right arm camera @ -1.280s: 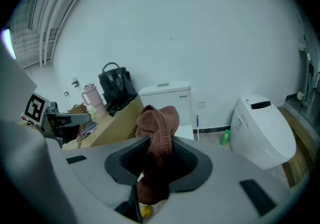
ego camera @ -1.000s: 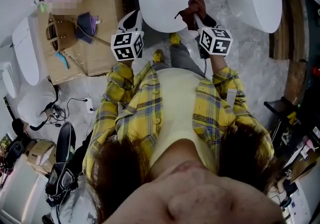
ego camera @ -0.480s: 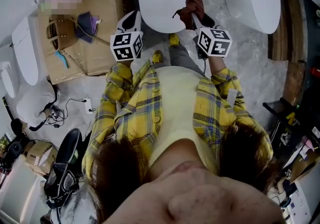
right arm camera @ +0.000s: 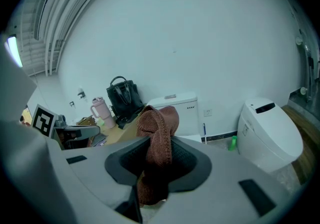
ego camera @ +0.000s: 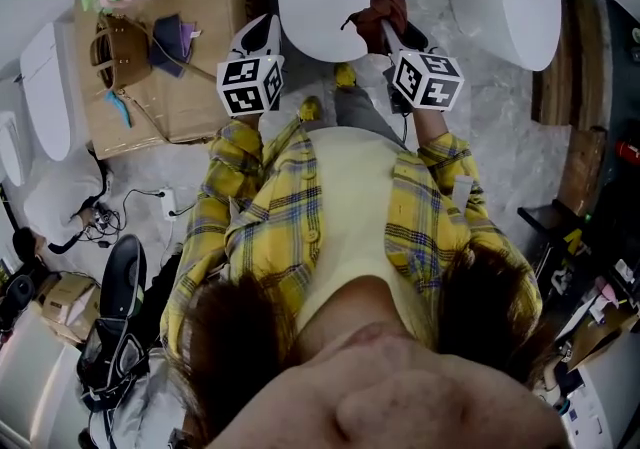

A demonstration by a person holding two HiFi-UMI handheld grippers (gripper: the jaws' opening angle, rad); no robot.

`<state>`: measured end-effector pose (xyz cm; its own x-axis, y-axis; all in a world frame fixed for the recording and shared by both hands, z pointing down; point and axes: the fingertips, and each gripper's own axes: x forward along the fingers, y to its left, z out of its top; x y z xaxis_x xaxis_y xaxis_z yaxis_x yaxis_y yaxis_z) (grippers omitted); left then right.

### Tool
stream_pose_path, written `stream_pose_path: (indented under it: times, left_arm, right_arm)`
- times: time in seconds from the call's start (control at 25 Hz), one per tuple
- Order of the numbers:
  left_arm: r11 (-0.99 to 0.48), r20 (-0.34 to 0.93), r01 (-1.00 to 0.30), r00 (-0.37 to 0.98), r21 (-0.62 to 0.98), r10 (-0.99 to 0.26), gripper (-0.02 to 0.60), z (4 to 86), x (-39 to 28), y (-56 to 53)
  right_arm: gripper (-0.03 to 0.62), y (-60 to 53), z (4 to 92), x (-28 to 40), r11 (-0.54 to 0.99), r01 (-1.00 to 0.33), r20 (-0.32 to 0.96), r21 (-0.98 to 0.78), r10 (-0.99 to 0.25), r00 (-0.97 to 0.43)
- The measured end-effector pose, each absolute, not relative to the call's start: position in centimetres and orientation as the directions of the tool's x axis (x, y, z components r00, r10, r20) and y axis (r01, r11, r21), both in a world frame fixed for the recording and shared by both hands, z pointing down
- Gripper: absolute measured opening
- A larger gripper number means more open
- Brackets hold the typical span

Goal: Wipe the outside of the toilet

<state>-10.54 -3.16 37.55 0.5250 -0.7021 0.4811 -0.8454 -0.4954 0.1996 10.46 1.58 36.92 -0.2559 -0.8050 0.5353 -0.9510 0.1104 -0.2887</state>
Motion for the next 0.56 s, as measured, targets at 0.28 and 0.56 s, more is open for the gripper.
stream_pose_path:
  times: [0.28, 0.56]
  left_arm:
    - [-0.498, 0.49, -0.841, 0.531, 0.211, -0.691, 0.006, 37.6, -10.4, -2.7]
    - [-0.491, 0.495, -0.843, 0.53, 0.22, -0.689, 0.006, 37.5, -10.7, -1.2]
  right_arm:
    - [0.121, 1.9, 36.5, 10.5, 0.104, -0.947, 0.527, -0.304, -0.81, -0.258]
    - [0.12, 3.3, 36.1, 10.8, 0.098, -0.946, 0.524, -0.31, -0.813, -0.255]
